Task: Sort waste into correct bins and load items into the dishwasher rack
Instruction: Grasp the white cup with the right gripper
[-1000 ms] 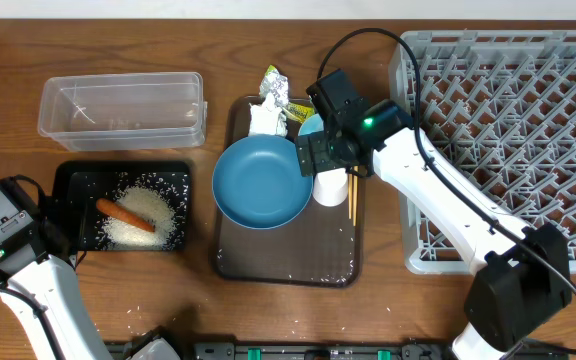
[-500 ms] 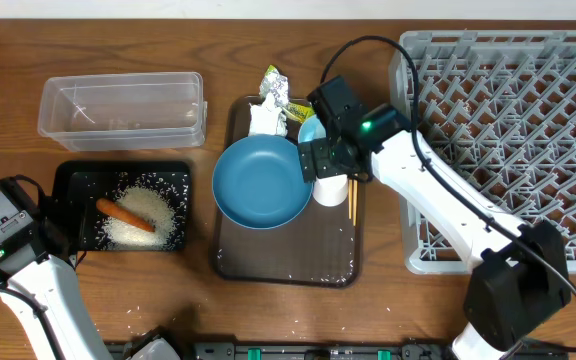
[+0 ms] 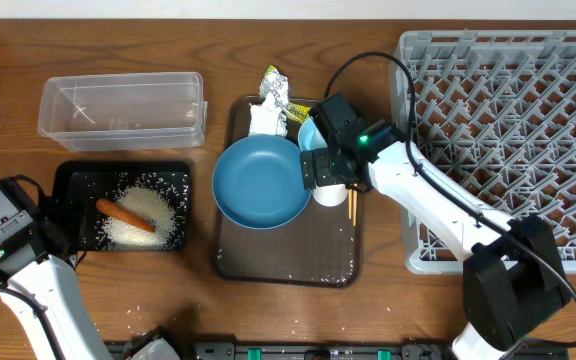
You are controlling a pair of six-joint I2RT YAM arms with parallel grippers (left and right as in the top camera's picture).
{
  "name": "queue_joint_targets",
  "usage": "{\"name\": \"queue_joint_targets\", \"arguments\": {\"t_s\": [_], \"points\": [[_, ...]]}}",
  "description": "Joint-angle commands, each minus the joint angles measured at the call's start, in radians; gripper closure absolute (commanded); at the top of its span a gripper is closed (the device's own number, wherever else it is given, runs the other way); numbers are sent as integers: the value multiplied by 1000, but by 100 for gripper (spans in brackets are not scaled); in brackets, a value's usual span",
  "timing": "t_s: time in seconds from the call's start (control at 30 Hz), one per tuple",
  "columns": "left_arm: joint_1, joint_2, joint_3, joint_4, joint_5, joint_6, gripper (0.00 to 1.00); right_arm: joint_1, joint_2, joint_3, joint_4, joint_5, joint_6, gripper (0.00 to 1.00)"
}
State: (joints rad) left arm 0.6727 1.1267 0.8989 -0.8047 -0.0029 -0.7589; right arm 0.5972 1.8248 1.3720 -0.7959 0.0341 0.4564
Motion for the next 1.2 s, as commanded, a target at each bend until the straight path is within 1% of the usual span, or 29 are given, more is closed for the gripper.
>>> {"name": "queue_joint_targets", "arguments": {"t_s": [0.0,0.07,0.2,0.47,0.53,0.83,0.9,0.97,1.0,1.03,1.1,1.17], "points": [[4,3,21,-2,-5,2,2,1,6,-16,15,7,22,4],[4,3,21,-2,-5,2,2,1,6,-27,27,7,23,5],[4,3,21,-2,-5,2,2,1,6,-55,56,15,23,11],[4,3,21,-2,-5,2,2,6,6,-80,85,15,30,11],[4,3,21,-3,-5,2,2,8,6,-94,105,14,33,9],[4,3,21,-3,-5,2,2,8,6,-121,138,14,44,11],[4,3,21,-2,-5,2,1,8,6,-121,138,14,45,14],[4,3,21,-2,-5,2,2,8,6,-121,138,14,45,24],[4,3,21,-2,-5,2,2,8,6,-121,139,14,45,26],[4,3,21,-3,-5,2,2,8,6,-121,140,14,45,28],[4,3,21,-3,-5,2,2,8,6,-119,140,14,45,29],[4,3,21,-2,-5,2,2,8,6,-116,140,13,45,33]]}}
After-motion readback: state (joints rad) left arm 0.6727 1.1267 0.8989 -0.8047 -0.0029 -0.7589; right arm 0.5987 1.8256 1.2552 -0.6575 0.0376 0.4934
